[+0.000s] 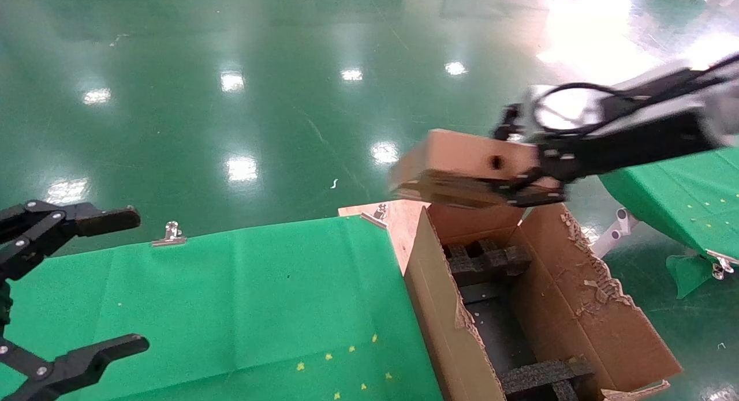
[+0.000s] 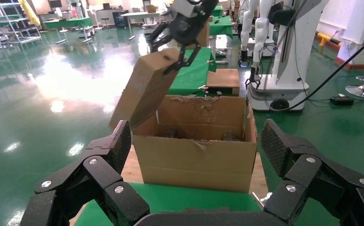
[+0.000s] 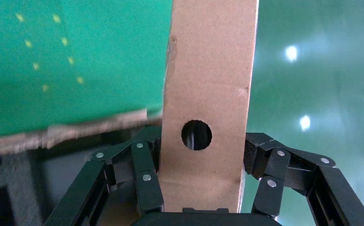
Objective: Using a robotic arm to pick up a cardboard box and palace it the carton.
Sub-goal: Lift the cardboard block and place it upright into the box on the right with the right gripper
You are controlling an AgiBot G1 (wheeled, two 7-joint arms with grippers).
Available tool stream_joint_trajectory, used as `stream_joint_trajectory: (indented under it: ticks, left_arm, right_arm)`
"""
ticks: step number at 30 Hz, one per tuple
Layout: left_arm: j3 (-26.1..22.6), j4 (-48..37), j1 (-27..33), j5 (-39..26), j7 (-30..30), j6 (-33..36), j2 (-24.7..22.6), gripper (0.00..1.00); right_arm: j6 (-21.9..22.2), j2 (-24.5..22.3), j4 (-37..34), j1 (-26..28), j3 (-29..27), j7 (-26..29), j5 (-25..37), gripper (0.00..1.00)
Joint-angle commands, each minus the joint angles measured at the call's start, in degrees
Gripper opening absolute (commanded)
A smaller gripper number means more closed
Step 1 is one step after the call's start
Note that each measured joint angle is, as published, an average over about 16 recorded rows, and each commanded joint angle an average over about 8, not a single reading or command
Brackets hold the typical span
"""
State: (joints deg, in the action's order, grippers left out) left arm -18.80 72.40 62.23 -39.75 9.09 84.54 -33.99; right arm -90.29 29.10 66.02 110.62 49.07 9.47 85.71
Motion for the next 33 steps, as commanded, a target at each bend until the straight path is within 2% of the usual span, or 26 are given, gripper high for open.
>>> stream_joint_trajectory:
  ticks: [1, 9, 15, 26, 29, 33]
  left_arm:
    - [0.0, 0.0, 0.0, 0.0, 0.0, 0.0, 0.0, 1.0]
    - [0.0, 0.0, 0.0, 0.0, 0.0, 0.0, 0.0, 1.0]
    - [0.0, 0.0, 0.0, 0.0, 0.0, 0.0, 0.0, 1.0]
    - [0.0, 0.0, 0.0, 0.0, 0.0, 0.0, 0.0, 1.0]
    - [0.0, 0.0, 0.0, 0.0, 0.0, 0.0, 0.0, 1.0]
    - [0.0, 0.0, 0.0, 0.0, 0.0, 0.0, 0.0, 1.0]
  right_arm:
    - [-0.1, -2.5, -0.1, 0.5, 0.5, 0.5, 0.0, 0.0]
    - [1.0, -12.2, 1.7, -1.5, 2.5, 4.2, -0.9, 0.0]
    - [2.1, -17.0, 2.6, -3.9, 3.4, 6.7, -2.5, 0.0]
    - [3.4, -17.5, 1.9, -5.0, 3.8, 8.9, -3.7, 0.0]
    - [5.5, -18.1, 1.3, -6.4, 4.3, 12.4, -4.4, 0.0]
    - [10.4, -19.6, 1.6, -9.4, 5.6, 19.9, -5.1, 0.0]
